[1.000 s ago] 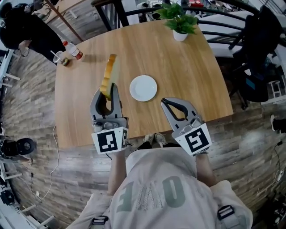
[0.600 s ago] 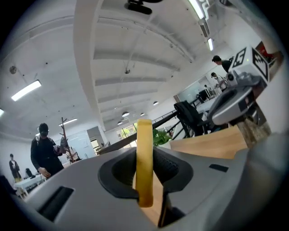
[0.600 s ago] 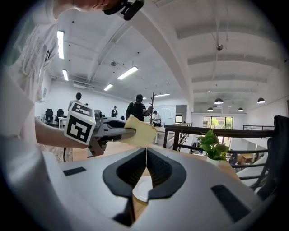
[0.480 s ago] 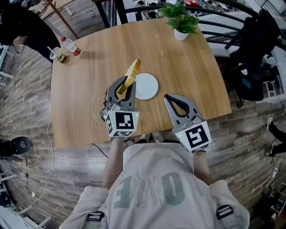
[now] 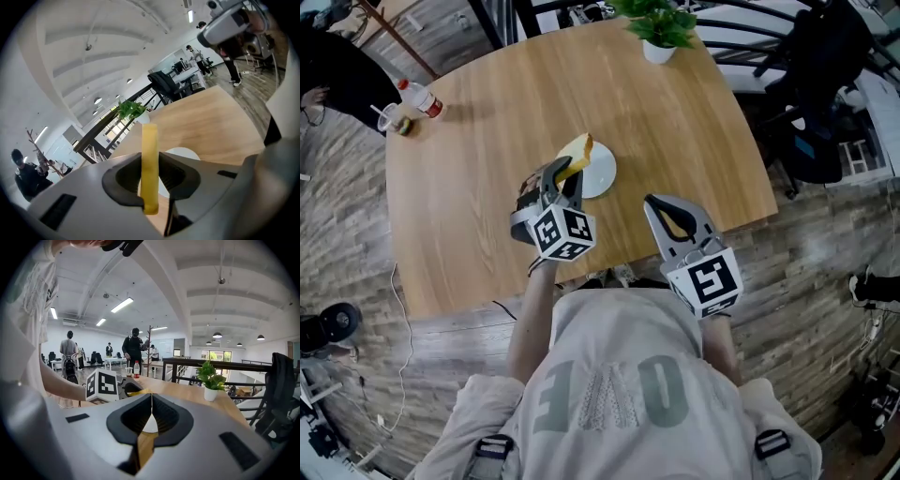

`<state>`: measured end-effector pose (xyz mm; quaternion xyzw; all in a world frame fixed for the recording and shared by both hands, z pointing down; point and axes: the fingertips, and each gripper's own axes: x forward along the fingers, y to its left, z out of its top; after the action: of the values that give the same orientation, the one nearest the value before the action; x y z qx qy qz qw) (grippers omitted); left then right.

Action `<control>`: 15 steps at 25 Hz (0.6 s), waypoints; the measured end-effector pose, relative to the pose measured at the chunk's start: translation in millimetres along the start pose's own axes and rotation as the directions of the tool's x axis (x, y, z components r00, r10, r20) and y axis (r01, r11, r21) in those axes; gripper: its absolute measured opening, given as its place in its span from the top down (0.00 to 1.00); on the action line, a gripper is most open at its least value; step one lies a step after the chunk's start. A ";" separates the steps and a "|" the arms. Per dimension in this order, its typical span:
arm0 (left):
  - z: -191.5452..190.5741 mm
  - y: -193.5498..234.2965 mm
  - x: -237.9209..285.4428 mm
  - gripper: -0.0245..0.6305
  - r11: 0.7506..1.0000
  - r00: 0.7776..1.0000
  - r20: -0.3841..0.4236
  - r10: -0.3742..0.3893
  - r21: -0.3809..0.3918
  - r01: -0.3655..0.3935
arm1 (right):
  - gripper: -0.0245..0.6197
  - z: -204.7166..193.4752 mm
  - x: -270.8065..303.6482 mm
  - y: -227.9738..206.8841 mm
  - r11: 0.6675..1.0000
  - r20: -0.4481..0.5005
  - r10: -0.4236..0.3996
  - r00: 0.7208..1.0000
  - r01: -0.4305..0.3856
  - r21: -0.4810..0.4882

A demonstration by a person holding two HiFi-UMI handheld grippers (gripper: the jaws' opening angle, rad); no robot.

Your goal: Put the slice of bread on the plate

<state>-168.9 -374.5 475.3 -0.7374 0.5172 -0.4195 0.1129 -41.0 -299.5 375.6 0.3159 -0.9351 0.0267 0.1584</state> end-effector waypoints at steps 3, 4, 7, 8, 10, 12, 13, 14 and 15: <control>-6.6 -7.2 14.5 0.82 0.998 0.999 -0.031 -0.009 0.058 0.011 | 0.93 -3.2 -3.0 -2.7 1.000 0.001 -0.019 1.000 0.019 0.000; -7.5 -9.3 19.1 0.82 0.998 0.999 -0.034 -0.011 0.062 0.013 | 0.93 -3.7 -3.7 -3.5 1.000 0.002 -0.023 1.000 0.023 0.004; -9.8 -17.2 33.4 0.83 0.998 0.999 -0.044 -0.020 0.064 0.023 | 0.93 -5.9 -5.8 -6.2 0.999 -0.012 -0.038 0.999 0.038 0.019; -11.5 -20.5 37.7 0.82 0.997 0.998 -0.054 -0.025 0.073 0.029 | 0.93 -6.2 -6.3 -6.1 0.999 -0.016 -0.039 0.999 0.039 0.020; -14.6 -27.2 43.5 0.82 0.995 0.997 -0.068 -0.043 0.089 0.049 | 0.93 -6.3 -6.6 -5.1 0.999 -0.019 -0.035 0.999 0.035 0.012; -15.3 -35.8 46.1 0.82 0.992 0.995 -0.069 -0.072 0.095 0.078 | 0.93 -6.8 -6.9 -5.7 0.999 -0.018 -0.037 0.999 0.037 0.012; -15.1 -41.0 47.2 0.82 0.990 0.993 -0.068 -0.092 0.098 0.098 | 0.93 -7.0 -7.1 -7.1 0.999 -0.018 -0.044 0.999 0.044 0.024; -15.0 -46.2 48.3 0.82 0.988 0.991 -0.069 -0.114 0.098 0.121 | 0.93 -6.9 -7.2 -8.8 0.998 -0.013 -0.050 0.999 0.051 0.045; -15.1 -50.8 49.2 0.82 0.985 0.988 -0.071 -0.137 0.094 0.143 | 0.93 -6.5 -7.2 -10.4 0.996 -0.004 -0.053 0.999 0.053 0.072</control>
<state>-140.6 -390.4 539.9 -0.7514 0.4462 -0.4751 0.1026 -27.6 -302.7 379.0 0.3459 -0.9247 0.0568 0.1486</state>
